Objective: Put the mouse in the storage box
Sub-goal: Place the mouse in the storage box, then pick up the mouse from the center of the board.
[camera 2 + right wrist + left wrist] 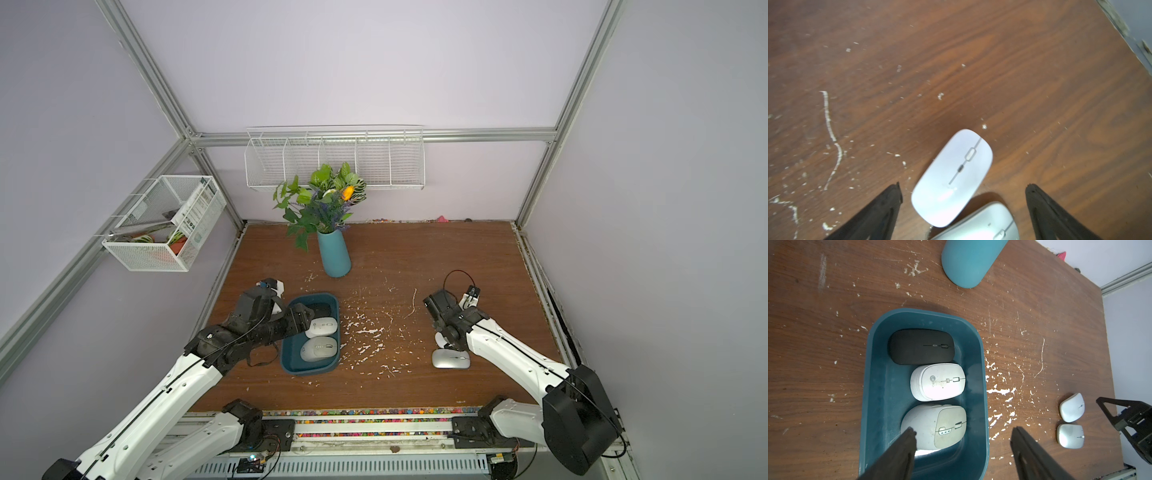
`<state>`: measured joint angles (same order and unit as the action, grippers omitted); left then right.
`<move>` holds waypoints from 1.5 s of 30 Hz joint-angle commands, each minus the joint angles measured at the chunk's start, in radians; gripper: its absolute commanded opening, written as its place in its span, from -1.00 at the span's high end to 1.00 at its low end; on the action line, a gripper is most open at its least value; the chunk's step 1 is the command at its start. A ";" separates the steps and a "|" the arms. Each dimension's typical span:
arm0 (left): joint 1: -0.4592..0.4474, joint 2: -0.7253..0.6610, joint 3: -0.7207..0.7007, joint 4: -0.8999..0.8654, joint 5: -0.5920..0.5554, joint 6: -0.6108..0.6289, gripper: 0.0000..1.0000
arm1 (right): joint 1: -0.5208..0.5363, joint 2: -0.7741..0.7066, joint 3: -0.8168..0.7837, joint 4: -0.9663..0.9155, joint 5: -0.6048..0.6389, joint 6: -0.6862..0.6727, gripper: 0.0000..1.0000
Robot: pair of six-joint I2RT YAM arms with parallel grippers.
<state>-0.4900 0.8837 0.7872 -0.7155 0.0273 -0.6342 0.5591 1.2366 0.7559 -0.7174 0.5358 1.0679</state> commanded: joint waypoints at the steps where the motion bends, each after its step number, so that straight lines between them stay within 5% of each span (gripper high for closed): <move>1: 0.005 -0.005 -0.001 0.016 0.028 0.029 -0.53 | -0.016 -0.006 -0.034 -0.022 -0.044 0.084 -0.97; 21: 0.005 -0.018 -0.008 0.034 0.058 0.033 -0.54 | -0.073 0.254 0.084 0.028 -0.191 0.174 -0.97; 35: 0.005 -0.016 -0.010 0.036 0.054 0.032 -0.54 | -0.071 0.440 0.193 -0.001 -0.267 0.204 -0.74; 40: 0.005 -0.014 -0.011 0.037 0.052 0.030 -0.54 | -0.071 0.459 0.206 0.039 -0.294 0.146 -0.51; 45: 0.005 -0.013 -0.012 0.036 0.051 0.029 -0.54 | -0.070 0.472 0.217 0.103 -0.375 0.024 -0.02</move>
<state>-0.4900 0.8700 0.7856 -0.6895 0.0769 -0.6159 0.4892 1.6886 0.9607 -0.6685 0.2276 1.1793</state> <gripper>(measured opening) 0.771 0.569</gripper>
